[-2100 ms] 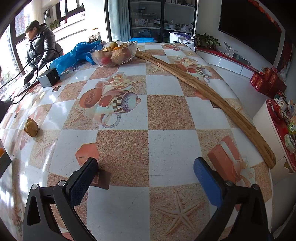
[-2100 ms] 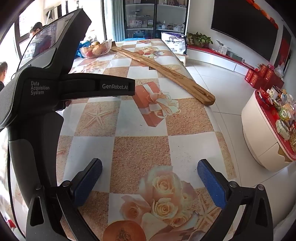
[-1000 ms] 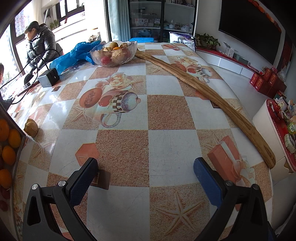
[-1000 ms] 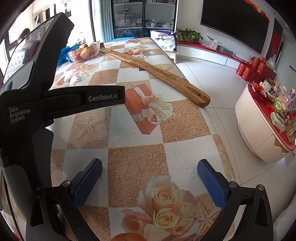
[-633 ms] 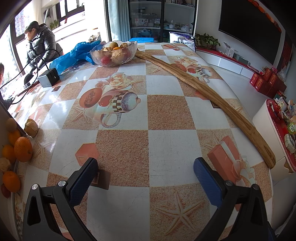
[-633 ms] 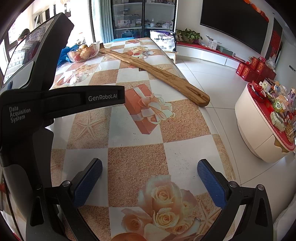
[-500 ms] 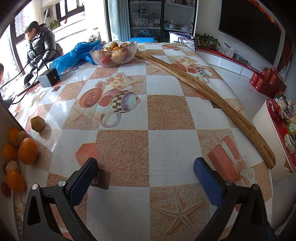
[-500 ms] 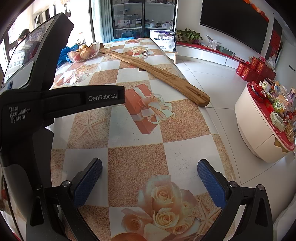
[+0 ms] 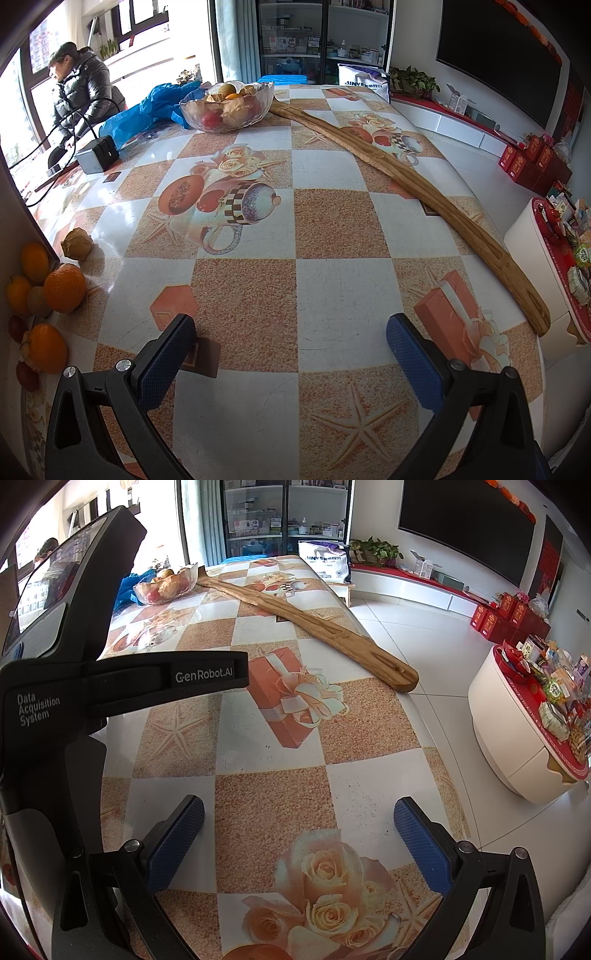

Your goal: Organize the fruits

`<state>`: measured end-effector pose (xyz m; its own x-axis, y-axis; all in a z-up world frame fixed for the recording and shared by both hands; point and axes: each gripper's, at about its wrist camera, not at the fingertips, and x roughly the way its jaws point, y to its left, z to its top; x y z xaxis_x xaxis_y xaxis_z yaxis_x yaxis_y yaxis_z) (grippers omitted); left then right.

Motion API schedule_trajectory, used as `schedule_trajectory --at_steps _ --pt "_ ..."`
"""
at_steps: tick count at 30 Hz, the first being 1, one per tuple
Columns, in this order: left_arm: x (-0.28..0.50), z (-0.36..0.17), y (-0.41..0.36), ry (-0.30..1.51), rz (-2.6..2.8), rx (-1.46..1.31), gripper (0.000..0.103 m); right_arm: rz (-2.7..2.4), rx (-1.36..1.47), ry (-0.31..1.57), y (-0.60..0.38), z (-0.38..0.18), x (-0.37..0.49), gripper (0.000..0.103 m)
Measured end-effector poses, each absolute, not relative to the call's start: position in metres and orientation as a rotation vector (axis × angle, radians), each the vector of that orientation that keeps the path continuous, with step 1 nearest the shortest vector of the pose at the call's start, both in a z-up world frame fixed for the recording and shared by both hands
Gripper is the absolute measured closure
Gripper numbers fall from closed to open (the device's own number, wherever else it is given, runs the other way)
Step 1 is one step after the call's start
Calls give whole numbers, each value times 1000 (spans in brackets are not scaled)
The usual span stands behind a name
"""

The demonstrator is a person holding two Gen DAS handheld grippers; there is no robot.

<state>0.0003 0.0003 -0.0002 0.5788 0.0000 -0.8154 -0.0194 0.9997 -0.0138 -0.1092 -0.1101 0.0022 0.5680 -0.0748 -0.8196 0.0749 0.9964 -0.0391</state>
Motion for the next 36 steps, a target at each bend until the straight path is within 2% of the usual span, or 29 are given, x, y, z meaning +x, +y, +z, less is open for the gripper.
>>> schedule_trajectory --at_steps 36 --pt "0 0 0 953 11 -22 0 -63 -6 961 -107 2 -91 0"
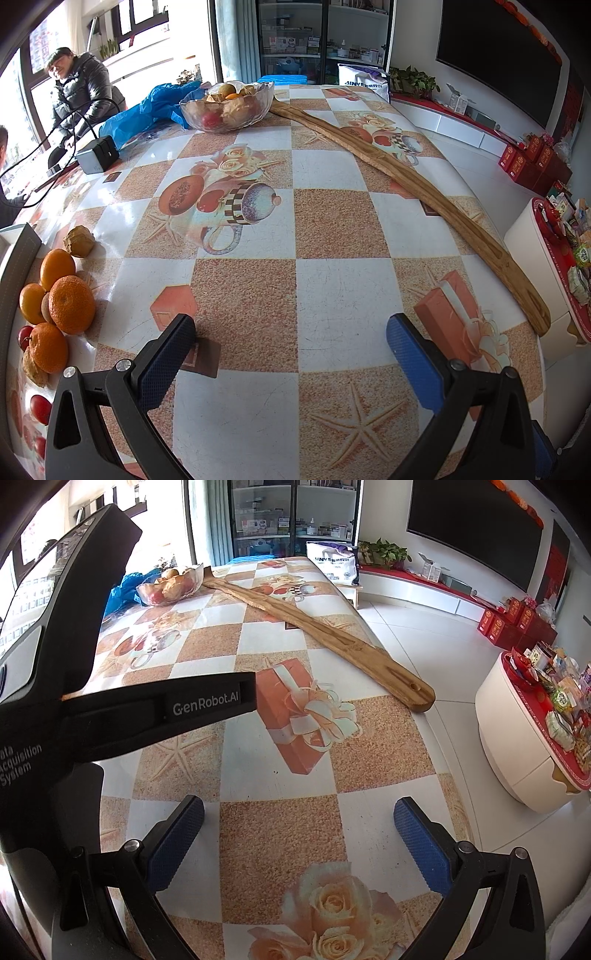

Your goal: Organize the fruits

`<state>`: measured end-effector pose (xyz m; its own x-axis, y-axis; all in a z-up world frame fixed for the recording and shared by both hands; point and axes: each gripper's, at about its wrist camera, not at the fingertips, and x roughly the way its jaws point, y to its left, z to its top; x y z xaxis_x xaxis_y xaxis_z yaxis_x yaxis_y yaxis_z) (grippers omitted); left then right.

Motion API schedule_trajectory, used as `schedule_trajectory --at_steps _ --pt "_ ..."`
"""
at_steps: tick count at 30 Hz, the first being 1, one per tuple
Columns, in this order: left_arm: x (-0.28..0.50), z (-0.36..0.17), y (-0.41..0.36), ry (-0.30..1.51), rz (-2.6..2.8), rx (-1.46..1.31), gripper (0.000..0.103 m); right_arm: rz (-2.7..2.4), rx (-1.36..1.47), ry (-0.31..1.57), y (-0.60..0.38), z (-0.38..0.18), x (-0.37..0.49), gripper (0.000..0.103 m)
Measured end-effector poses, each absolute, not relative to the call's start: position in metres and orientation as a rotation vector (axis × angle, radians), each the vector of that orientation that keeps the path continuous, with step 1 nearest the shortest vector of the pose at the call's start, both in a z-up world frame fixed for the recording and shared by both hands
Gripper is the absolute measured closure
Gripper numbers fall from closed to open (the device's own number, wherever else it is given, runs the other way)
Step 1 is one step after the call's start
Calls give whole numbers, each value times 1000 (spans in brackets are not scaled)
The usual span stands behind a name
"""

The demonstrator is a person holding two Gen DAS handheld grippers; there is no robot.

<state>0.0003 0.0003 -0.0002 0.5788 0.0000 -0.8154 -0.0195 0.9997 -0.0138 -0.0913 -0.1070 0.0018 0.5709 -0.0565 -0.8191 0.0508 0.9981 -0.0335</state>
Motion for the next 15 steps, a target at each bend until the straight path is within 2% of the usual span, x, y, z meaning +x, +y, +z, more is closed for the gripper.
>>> schedule_trajectory --at_steps 15 --pt "0 0 0 953 11 -22 0 -86 3 962 -107 2 -86 0"
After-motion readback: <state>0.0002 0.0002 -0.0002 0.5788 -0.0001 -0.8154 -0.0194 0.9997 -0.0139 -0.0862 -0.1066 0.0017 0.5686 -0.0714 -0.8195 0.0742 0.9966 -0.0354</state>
